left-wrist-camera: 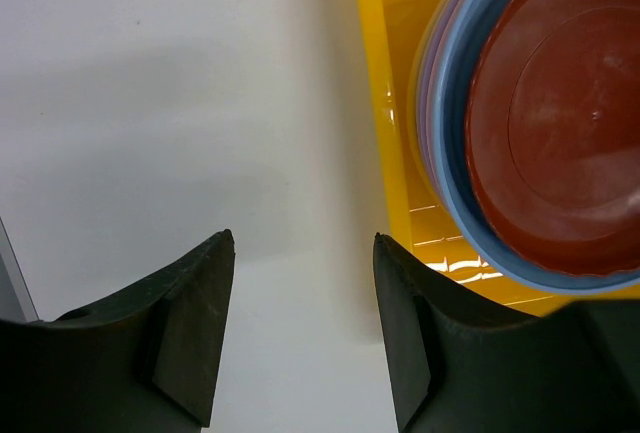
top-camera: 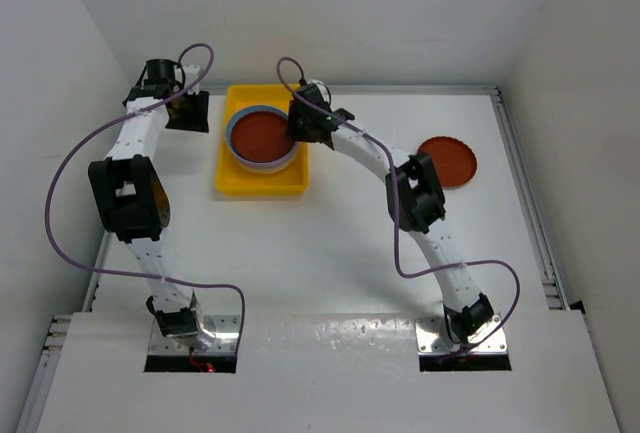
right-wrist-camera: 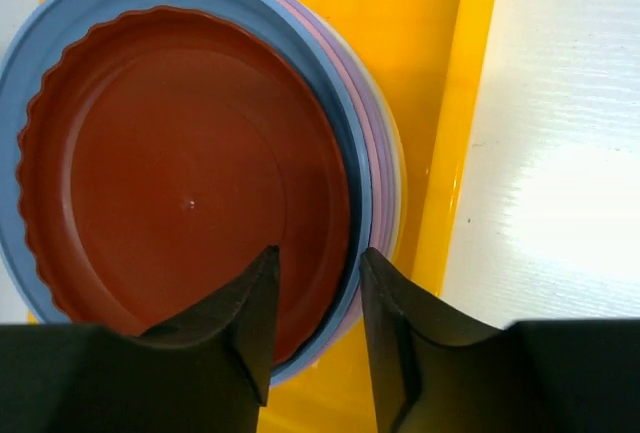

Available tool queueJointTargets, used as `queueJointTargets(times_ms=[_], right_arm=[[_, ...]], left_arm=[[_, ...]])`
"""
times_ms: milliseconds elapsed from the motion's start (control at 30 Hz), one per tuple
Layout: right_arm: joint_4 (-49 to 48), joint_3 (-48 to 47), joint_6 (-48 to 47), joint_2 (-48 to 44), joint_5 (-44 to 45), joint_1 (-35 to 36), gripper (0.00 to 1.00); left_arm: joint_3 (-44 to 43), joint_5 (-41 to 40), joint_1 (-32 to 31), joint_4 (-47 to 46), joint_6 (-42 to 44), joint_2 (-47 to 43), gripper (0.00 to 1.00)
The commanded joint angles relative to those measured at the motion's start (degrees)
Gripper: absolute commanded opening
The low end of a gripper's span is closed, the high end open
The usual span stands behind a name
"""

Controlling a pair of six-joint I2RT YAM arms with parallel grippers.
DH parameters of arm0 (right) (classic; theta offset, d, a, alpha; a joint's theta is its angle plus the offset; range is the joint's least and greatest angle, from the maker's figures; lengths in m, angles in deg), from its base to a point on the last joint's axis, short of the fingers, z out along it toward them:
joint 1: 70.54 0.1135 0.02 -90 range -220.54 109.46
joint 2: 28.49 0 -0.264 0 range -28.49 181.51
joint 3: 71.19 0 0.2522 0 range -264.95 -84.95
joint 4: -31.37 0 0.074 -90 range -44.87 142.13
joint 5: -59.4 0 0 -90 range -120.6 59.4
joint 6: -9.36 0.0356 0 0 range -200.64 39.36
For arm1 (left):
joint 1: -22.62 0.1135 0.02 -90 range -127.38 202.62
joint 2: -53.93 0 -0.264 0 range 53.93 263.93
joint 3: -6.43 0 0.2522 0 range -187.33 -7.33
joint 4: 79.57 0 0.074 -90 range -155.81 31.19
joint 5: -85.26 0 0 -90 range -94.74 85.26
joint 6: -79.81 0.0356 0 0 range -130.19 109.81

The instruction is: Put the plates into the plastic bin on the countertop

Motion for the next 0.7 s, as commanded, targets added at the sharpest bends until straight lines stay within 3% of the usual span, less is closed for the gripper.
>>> queueJointTargets(times_ms=[0,200,367,467,533,567,633,667], right_arm=[[-1.02,-0.81,-3.7,-4.35,2.57,0.75,0.4],[-0.76,6.03,-5.64,-14.36,4.96,-1.62,0.63],[-0.76,17.64,-7.74,-29.39,4.41,-9.34,0.79],[0.47,28.01,-8.72,-38.27,6.35,-17.05,0.8],[2.66,37.93,-5.13,-43.81,4.52,-21.12,0.59],[4.24,42.4,-3.2,-46.08,2.07,-27.75,0.4],[8.1,48.66,-1.43,-46.81,0.03,-32.1,0.33],[8.64,52.08,-0.72,-47.42,0.38,-38.13,0.39]], left_arm=[[0.11,1.49,0.71,-1.18,-0.75,-2.07,0.6],[0.11,2.54,0.71,-1.18,-0.75,-2.07,0.6],[-3.74,4.91,0.1,-1.18,0.4,-2.6,0.6],[-7.08,5.53,-1.4,-1.18,0.92,-2.07,0.6],[-8.32,6.06,-2.62,-1.18,0.31,-1.46,0.6],[-8.85,6.67,-2.63,-1.18,0.31,-1.46,0.6],[-8.86,6.68,-3.15,-1.18,-0.22,-1.46,0.6],[-8.86,6.68,-3.68,-1.18,-0.22,-1.46,0.6]])
